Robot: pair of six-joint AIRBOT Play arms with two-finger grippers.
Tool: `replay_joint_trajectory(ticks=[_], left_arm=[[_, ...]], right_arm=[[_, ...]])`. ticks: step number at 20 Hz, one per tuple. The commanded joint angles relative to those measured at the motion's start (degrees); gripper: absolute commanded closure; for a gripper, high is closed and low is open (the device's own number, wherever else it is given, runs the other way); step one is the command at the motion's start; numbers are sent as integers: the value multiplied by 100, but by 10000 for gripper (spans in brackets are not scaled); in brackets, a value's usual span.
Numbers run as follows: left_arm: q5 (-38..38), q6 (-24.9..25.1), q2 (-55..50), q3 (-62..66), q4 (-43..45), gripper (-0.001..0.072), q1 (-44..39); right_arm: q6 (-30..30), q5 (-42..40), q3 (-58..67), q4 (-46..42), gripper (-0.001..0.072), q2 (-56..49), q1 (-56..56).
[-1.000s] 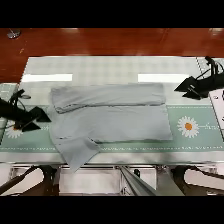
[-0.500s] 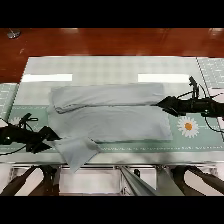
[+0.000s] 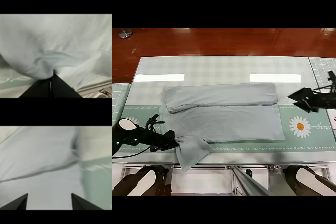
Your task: Fold the shirts.
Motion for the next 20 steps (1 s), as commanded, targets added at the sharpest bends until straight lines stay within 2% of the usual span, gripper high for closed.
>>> replay_joint_trajectory(ticks=[1, 2, 3, 8, 13, 17, 18, 19, 20], left_arm=[[11, 385, -13, -15, -334, 683, -192], [50, 385, -11, -15, -337, 683, -192], [79, 385, -11, -15, -337, 683, -192], [74, 385, -11, -15, -339, 683, -195], [122, 382, -11, -15, -363, 683, -195], [236, 385, -11, -15, -487, 683, -195], [260, 385, -11, -2, -516, 683, -192], [254, 402, -11, 70, -503, 683, -188], [216, 514, -9, 205, -474, 683, -166]], right_arm=[[872, 909, -63, -1996, 94, 4, -741], [1163, 968, -365, -2347, 94, 20, -686], [1366, 811, -671, -2334, 94, 72, -573], [1145, 782, -1244, -2162, 93, -295, 625], [968, 372, -1231, -1486, 93, -763, 1432], [881, 42, -1217, -686, 97, -765, 1510], [693, 68, -1217, -498, 208, -763, 1510], [496, 131, -1215, -332, 487, -763, 1510], [199, 197, -1156, -199, 688, -763, 1506]])
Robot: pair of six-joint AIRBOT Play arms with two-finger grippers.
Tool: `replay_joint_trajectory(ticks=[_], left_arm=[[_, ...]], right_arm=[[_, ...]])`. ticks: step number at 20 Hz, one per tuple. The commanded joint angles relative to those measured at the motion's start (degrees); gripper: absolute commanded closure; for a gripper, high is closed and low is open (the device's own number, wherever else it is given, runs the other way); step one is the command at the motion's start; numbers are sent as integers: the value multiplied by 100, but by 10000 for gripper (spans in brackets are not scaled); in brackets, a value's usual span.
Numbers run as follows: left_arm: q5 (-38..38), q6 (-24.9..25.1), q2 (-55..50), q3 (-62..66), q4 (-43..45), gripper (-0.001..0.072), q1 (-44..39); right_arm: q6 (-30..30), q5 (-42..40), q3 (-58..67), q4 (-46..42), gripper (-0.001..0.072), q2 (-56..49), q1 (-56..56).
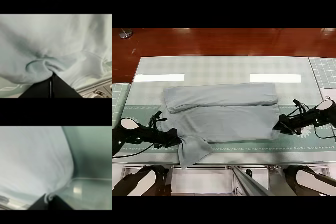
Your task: Fold the shirts.
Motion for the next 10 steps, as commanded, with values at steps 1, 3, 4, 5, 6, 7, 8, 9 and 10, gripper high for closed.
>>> replay_joint_trajectory(ticks=[1, 3, 4, 5, 6, 7, 8, 9, 10], left_arm=[[-66, 192, 0, 345, 46, 683, 103], [-227, 199, -2, 866, 96, 683, 466], [-223, 197, -4, 1139, 68, 683, 651], [-181, 197, -24, 1399, 33, 683, 780], [-96, 199, -59, 1622, -20, 683, 841], [50, 195, -122, 1827, -59, 683, 850], [278, 190, -225, 2022, -151, 683, 833], [496, 173, -369, 2194, -299, 683, 807], [693, 173, -542, 2356, -466, 683, 782]], right_arm=[[-566, 168, 219, 577, 688, -17, 50], [-505, 306, 750, 468, 688, -17, 52], [-472, 315, 1036, 468, 688, -20, 52], [-435, 304, 1325, 468, 688, -37, 52], [-374, 302, 1652, 468, 688, -122, 52], [-302, 297, 1947, 472, 688, -243, 52], [-238, 236, 2245, 461, 688, -393, 55], [-125, 103, 2490, 535, 688, -535, 74], [-52, -109, 2682, 643, 688, -662, 118]])
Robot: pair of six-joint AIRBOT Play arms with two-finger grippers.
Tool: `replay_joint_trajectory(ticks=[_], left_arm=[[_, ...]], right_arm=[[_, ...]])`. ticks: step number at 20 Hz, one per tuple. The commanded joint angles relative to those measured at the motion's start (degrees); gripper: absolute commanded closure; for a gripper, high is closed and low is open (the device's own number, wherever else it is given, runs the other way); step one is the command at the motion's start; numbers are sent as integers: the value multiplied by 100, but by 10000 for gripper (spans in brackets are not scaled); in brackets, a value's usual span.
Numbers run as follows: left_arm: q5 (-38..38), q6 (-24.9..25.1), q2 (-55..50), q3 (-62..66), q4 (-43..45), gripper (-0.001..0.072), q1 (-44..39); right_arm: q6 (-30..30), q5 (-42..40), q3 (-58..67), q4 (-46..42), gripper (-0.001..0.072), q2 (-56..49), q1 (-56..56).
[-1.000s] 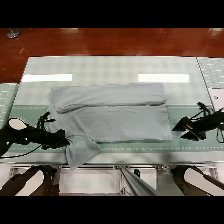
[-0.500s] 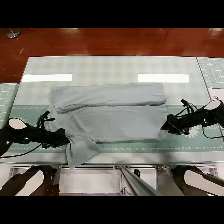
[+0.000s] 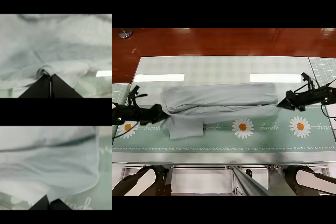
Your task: Fold the shirts.
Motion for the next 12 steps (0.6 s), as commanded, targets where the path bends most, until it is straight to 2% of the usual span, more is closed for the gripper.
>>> replay_joint_trajectory(ticks=[1, 6, 12], left_arm=[[743, -4, -492, 682, -490, 683, 9], [1416, 120, -1759, 1515, -702, 683, -227], [1519, 129, -2662, 2288, -697, 683, -334]], right_arm=[[223, -527, 828, 295, 688, -415, 120], [343, -1025, 1685, 310, 688, -1410, 527], [586, -1067, 2503, 380, 687, -2424, 546]])
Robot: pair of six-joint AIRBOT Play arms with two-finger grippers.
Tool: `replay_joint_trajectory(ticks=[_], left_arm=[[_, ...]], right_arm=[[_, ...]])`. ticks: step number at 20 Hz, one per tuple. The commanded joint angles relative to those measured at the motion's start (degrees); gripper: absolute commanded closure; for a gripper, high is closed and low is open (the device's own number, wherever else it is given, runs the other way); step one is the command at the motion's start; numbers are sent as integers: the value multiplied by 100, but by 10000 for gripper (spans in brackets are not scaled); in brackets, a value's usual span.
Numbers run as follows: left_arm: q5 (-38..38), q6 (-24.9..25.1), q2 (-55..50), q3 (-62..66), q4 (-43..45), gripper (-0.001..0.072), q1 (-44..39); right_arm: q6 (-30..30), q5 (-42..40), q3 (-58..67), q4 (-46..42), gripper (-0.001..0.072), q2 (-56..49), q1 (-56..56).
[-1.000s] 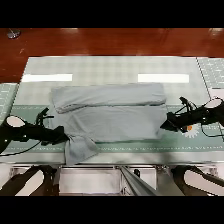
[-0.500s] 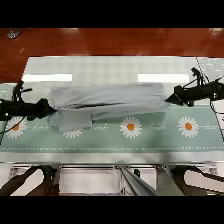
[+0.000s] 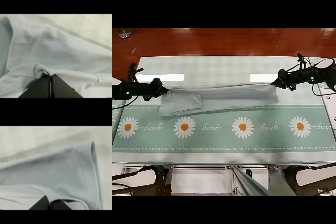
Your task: Fold the shirts.
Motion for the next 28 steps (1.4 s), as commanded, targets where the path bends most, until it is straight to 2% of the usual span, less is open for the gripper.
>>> replay_joint_trajectory(ticks=[1, 2, 3, 5, 6, 8, 10, 12, 17, 18, 19, 20, 21, 22, 25, 28], left_arm=[[98, 31, -481, 339, -20, 644, -129], [72, 31, -514, 339, -15, 329, -177], [-107, 39, -509, 378, 50, 19, -157], [-1014, -33, -509, 758, 800, 5, 83], [-1539, -326, -501, 977, 1366, 5, 264], [-2229, -551, -297, 1082, 2291, 5, 649], [-2057, -540, 149, 780, 2312, 5, 876], [-1519, -437, 737, 291, 1982, 5, 824], [-623, -422, 1895, -629, 1268, 5, -109], [-616, -424, 1930, -649, 1202, 5, -426], [-610, -424, 1912, -649, 1117, 6, -754], [-605, -424, 1886, -649, 1084, 14, -1049], [-608, -409, 1858, -649, 1088, 246, -1344], [-603, -291, 1834, -649, 1088, 682, -1587], [-103, -271, 1808, -647, 846, 683, -2332], [1012, -111, 1792, -638, 601, 683, -3375]], right_arm=[[109, -57, 343, 109, 577, -544, 42], [76, -9, 354, 243, 181, -608, 46], [-87, 96, 431, 278, 93, -614, -22], [-133, 354, 658, 254, 93, -538, -323], [-168, 487, 667, 98, 94, -463, -525], [356, 857, 632, -756, 93, -472, -813], [448, 997, 474, -949, 94, -584, -874], [181, 1117, 413, -586, 94, -789, -763], [13, 1331, 415, 26, 94, -1198, -50], [7, 1331, 428, 26, 115, -1213, 107], [-7, 1386, 525, 33, 302, -1211, 212], [-79, 1554, 697, 33, 651, -1165, 269], [-142, 1705, 870, 28, 688, -1043, 267], [-144, 1808, 997, -37, 689, -863, 254], [-144, 1961, 994, -778, 688, 79, 173], [-155, 1941, 339, -1355, 688, 1355, 186]])
